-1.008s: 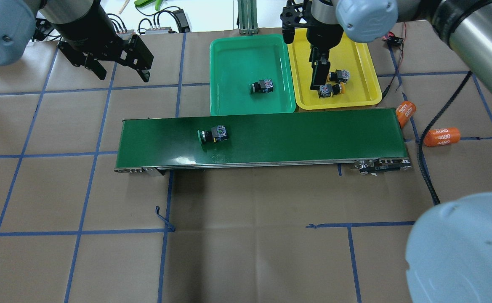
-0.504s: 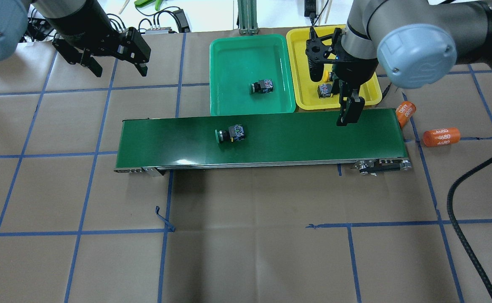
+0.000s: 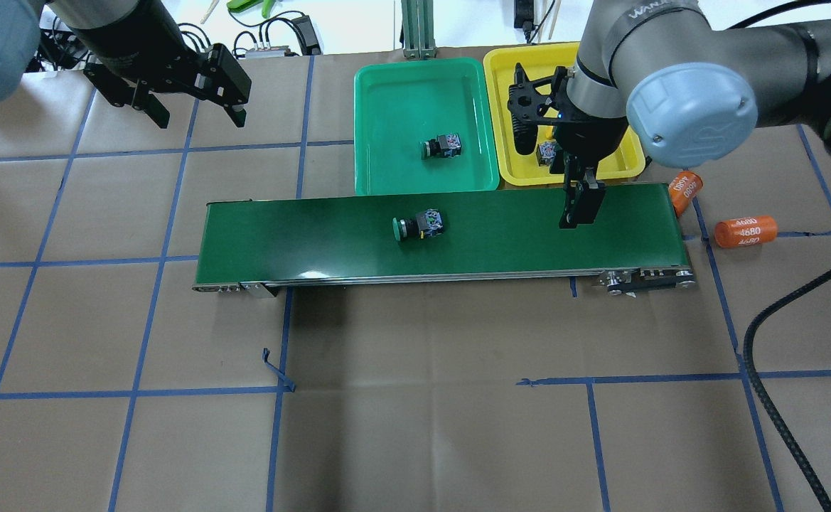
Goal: Sort buttons by color to trays
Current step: 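Lower the right gripper onto the second green-capped button on the belt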
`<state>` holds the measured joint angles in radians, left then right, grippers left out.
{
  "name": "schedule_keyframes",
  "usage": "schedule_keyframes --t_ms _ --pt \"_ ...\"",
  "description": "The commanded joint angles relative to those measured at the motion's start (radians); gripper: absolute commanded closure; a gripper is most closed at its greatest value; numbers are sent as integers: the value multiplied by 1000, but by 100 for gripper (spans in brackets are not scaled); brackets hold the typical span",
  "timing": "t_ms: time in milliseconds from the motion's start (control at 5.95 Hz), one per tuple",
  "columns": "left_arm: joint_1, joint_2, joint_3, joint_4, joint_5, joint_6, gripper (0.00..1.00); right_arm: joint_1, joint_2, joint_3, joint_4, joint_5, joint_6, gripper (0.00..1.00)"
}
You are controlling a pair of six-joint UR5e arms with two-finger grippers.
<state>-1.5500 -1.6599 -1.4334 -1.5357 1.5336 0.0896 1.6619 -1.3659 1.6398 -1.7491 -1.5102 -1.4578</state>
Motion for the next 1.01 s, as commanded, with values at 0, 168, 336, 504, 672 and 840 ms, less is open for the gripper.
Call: schedule_keyframes --t_ms 0,168,336,504,672,840 --pt "2 2 -1 0 -3 2 1 91 97 -1 -170 1 109 0" --pt "2 2 -2 0 -3 2 1 114 126 0 -184 2 144 0" --pt "2 2 -2 0 -1 2 1 146 172 0 -247 2 183 0" --pt "2 3 -2 0 2 4 1 154 210 0 -295 1 198 0" --pt "2 2 -2 2 0 4 1 150 215 6 -294 -1 171 0" --pt "4 3 -1 2 2 4 1 125 206 35 -303 -11 54 0"
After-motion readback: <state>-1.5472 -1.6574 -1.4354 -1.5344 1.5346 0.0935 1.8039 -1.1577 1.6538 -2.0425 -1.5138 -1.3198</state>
